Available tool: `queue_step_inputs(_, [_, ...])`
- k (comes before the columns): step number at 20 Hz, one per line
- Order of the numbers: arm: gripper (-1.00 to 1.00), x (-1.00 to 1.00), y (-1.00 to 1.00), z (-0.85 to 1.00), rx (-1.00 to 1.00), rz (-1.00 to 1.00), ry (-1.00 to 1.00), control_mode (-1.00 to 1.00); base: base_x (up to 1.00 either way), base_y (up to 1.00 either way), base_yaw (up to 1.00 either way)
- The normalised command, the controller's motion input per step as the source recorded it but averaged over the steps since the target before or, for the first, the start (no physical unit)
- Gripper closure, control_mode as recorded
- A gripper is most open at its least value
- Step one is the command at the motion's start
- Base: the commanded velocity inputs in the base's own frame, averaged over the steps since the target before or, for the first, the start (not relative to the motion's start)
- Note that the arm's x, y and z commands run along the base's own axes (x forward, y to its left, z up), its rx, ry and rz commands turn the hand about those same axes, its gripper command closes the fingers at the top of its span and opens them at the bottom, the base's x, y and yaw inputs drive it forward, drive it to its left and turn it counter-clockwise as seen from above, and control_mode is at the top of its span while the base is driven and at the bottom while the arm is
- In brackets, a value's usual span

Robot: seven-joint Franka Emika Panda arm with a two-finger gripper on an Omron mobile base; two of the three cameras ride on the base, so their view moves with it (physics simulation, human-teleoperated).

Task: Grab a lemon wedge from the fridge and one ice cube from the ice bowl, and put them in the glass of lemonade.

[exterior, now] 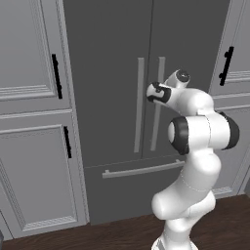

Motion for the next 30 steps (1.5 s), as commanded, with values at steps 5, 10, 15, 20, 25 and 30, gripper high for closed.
queue_step_inputs(5, [1.0, -0.47, -1.0, 0.01, 0.16, -0.06, 0.0, -1.0, 0.0, 0.0, 0.0])
queue_step_inputs(10, [1.0, -0.73, -1.0, 0.07, 0.17, -0.07, 0.0, -1.0, 0.0, 0.0, 0.0])
queue_step_inputs(15, [1.0, -0.87, -1.0, 0.01, 0.16, -0.05, -0.05, -1.0, 0.0, 0.0, 0.0])
queue_step_inputs(20, [1.0, -0.97, -1.0, 0.07, 0.14, -0.02, -0.13, -1.0, 0.0, 0.0, 0.0])
queue_step_inputs(25, [1.0, -0.74, -1.0, 0.21, 0.07, 0.0, -0.05, -1.0, 0.0, 0.0, 0.0])
queue_step_inputs(30, [-1.0, -0.38, -0.98, 0.12, 0.03, -0.11, 0.01, -1.0, 0.0, 0.0, 0.0])
